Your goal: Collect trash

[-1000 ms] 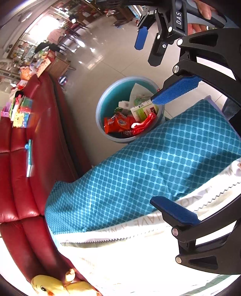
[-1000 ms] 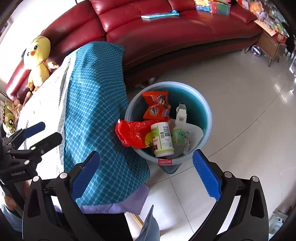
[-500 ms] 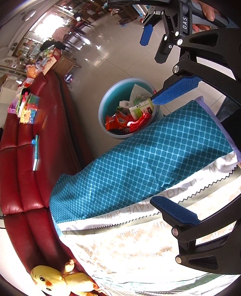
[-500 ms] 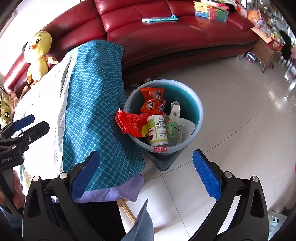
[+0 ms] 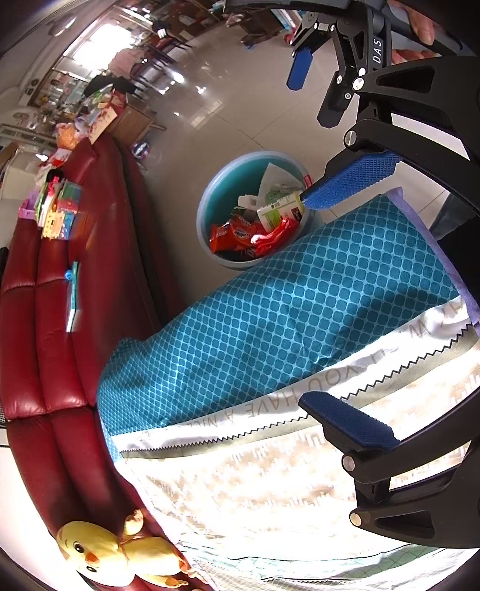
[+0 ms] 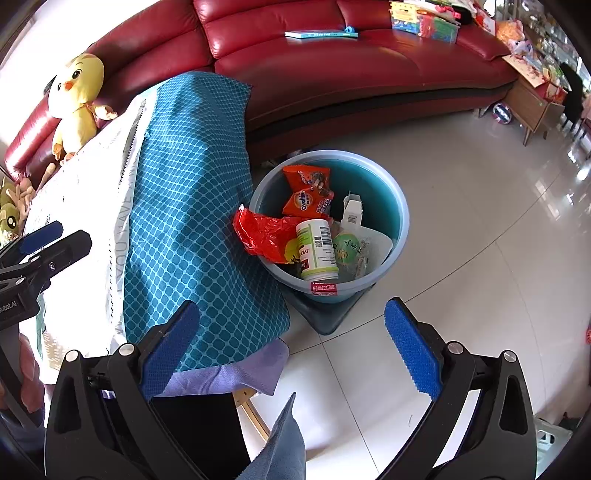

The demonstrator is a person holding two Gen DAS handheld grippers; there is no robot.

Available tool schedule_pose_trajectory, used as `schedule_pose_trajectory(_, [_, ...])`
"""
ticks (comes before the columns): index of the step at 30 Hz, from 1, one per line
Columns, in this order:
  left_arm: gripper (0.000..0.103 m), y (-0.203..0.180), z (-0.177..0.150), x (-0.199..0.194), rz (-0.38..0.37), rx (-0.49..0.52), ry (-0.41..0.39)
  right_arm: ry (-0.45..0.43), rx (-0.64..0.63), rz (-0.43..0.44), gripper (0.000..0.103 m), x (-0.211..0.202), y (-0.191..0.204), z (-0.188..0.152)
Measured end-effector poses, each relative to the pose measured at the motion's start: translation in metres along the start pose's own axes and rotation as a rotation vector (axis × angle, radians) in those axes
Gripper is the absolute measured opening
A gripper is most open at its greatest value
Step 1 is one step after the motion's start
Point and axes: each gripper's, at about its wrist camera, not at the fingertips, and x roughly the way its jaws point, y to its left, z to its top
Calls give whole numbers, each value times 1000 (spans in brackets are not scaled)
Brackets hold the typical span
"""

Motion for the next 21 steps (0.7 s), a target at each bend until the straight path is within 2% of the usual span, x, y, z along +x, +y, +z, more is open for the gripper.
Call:
schedule_pose_trajectory(6, [99, 3, 0, 1, -37, -25, -1, 11, 13, -2, 96, 5, -3, -1])
schedule_pose_trajectory(21, [99, -6, -2, 11, 15, 1, 11, 31, 24, -10, 96, 16, -9, 1])
